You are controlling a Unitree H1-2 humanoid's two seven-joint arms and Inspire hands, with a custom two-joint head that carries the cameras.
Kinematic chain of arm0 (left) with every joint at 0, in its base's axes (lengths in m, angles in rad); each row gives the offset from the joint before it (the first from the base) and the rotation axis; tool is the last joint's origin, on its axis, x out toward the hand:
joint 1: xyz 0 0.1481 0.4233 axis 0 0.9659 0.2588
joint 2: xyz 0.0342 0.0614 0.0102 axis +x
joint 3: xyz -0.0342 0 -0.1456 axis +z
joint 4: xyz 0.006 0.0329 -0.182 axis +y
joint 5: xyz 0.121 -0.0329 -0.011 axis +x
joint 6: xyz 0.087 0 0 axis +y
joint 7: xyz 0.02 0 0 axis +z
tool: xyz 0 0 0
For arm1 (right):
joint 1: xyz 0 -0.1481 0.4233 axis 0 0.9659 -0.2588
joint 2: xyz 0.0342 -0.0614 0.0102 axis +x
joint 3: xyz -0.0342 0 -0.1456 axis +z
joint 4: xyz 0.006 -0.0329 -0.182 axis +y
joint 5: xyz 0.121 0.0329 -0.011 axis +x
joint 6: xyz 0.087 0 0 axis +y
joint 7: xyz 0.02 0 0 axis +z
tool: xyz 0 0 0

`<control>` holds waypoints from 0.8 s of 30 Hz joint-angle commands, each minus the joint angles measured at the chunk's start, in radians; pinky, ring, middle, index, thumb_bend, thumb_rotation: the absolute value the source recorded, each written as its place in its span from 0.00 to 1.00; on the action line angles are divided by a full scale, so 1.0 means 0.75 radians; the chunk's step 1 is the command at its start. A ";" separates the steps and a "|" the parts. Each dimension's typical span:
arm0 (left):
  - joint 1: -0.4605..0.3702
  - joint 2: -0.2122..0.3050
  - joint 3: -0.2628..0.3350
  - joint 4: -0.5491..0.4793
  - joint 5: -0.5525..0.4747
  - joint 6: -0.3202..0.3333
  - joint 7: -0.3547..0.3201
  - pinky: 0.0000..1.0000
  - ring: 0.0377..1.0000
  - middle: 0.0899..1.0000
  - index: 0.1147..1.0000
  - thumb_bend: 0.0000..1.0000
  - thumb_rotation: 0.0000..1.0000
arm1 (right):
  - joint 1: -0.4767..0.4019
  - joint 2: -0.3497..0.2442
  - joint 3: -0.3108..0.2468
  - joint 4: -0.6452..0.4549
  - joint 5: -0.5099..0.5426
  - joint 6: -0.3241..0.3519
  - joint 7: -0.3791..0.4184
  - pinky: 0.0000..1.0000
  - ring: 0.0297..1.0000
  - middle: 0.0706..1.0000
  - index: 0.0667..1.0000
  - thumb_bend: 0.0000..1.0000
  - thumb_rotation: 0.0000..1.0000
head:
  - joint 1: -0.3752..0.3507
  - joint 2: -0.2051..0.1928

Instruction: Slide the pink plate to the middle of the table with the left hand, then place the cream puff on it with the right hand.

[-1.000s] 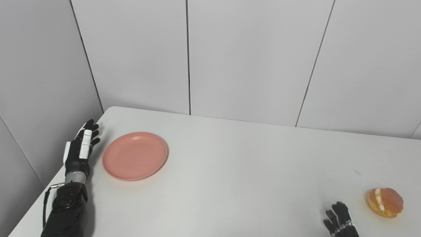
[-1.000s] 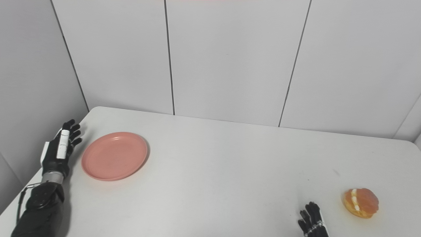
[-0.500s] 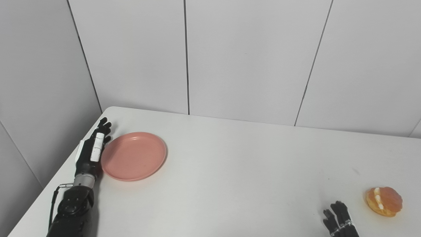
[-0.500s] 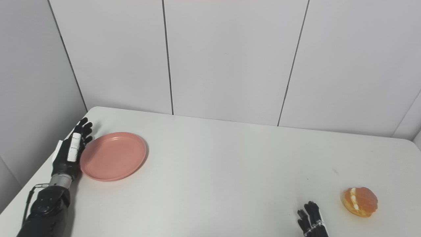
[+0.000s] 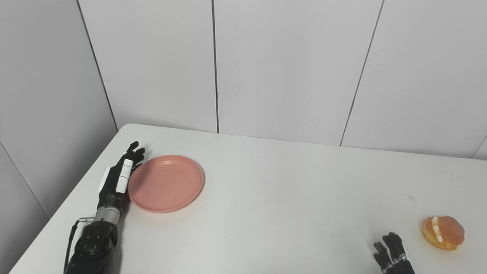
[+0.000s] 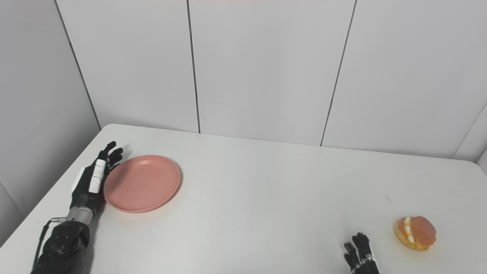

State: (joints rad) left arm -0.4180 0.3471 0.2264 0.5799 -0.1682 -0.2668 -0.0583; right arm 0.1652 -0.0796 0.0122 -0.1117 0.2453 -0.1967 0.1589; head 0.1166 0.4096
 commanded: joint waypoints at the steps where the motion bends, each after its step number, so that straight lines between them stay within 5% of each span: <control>1: 0.016 -0.024 -0.010 -0.004 0.006 0.007 0.008 0.88 0.91 0.88 0.87 0.95 0.95 | 0.059 0.001 0.019 0.050 -0.017 0.123 -0.005 1.00 0.96 0.98 0.97 0.78 0.99 | 0.000 0.000; 24: -0.006 -0.205 -0.077 -0.097 0.011 0.132 0.025 0.89 0.91 0.88 0.88 0.92 0.95 | 0.065 0.019 0.050 0.023 -0.072 0.146 -0.040 1.00 0.92 0.97 0.96 0.80 1.00 | -0.043 0.010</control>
State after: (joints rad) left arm -0.4201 0.2281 0.1897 0.4904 -0.1662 -0.1776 -0.0354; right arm 0.1690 -0.0779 0.0261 -0.1269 0.2067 -0.1788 0.1216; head 0.0859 0.4157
